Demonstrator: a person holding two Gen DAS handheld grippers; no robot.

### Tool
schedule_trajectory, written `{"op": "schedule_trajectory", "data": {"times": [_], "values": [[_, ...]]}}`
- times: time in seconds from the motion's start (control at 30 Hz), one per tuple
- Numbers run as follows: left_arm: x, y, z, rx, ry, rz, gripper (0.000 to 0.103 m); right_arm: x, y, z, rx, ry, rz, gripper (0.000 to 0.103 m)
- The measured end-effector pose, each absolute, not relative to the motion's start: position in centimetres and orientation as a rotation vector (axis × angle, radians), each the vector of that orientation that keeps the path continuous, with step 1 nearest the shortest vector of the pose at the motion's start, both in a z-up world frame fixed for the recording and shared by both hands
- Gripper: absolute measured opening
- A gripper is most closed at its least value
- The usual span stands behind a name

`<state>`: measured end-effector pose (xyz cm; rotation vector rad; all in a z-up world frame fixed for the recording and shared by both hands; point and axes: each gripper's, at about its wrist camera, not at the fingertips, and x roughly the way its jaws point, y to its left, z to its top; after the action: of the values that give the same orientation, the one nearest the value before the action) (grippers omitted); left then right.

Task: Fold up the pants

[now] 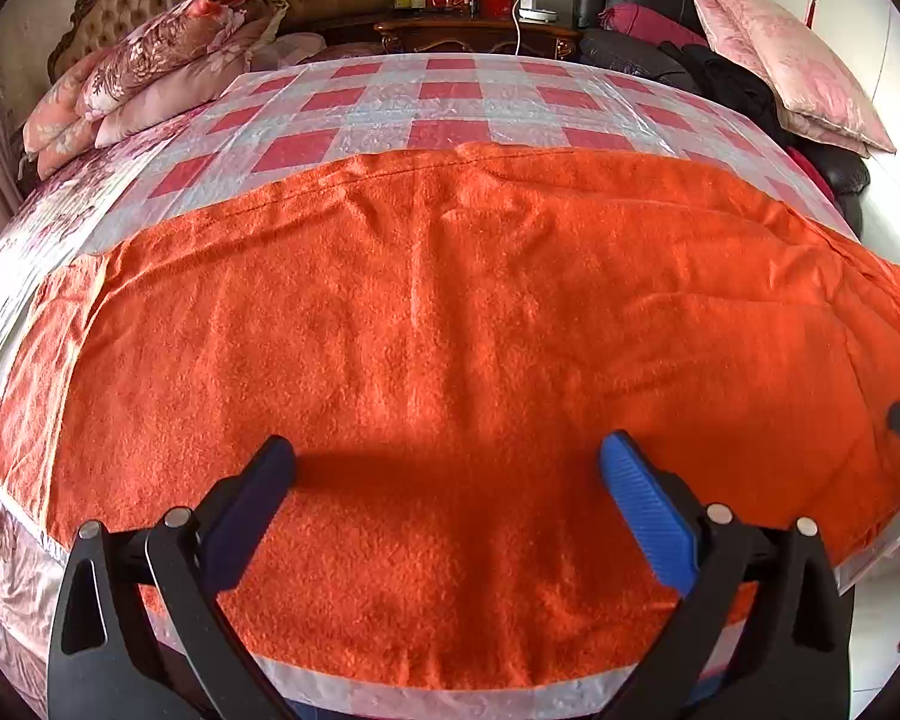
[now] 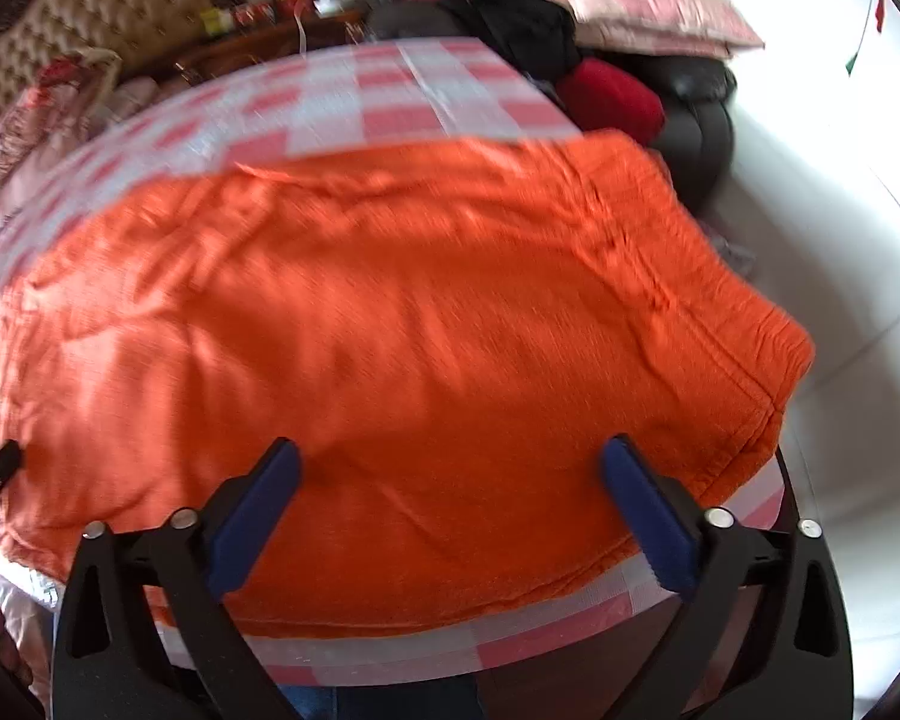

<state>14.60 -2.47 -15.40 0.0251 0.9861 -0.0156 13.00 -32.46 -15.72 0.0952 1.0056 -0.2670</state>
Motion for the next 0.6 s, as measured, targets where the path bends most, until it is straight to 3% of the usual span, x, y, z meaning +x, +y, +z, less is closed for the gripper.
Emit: {"op": "schedule_trajectory", "data": {"times": [0.13,0.23,0.6], "values": [[13.6,-2.6,-14.4,0.09,0.908,-0.02,0.073,13.1,-28.1,-13.1,-0.018,0.92,-0.123,0.093],[13.6,-1.6,-14.7,0.029,0.937,-0.063,0.059,13.7,-24.0,-12.8,-0.016,0.922,0.007,0.093],[10.3,7.3,-14.5,-0.075,0.93,0.035,0.058,14.3,-16.5,-16.4,-0.07,1.077,0.178,0.092]]}}
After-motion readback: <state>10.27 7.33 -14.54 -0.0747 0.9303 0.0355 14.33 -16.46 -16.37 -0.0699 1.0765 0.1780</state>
